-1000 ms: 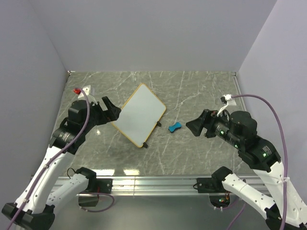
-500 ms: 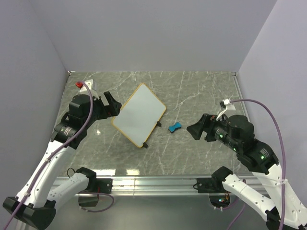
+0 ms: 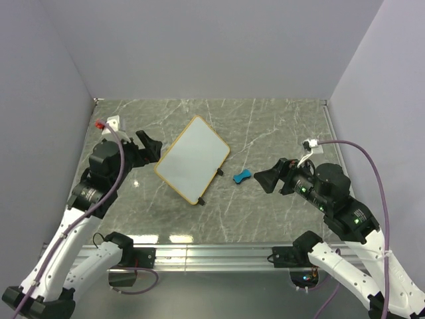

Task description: Erase the whiteboard

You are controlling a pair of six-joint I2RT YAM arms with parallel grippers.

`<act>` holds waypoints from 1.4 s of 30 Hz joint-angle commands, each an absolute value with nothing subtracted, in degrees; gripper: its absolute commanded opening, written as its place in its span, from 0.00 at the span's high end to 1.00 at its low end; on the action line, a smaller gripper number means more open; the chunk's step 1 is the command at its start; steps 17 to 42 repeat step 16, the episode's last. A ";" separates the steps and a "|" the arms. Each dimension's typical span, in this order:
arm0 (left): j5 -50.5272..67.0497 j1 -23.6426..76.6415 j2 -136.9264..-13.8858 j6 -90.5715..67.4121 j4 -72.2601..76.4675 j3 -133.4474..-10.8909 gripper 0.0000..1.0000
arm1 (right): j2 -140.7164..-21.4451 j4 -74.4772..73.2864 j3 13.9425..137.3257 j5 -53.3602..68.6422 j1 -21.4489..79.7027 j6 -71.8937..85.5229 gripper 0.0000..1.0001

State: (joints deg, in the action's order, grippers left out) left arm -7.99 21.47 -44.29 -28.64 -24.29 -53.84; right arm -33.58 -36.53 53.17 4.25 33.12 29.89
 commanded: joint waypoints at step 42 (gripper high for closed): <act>-14.50 21.71 -36.65 -23.03 -9.58 -43.51 0.04 | -34.19 -28.03 52.73 -1.13 33.05 26.01 0.01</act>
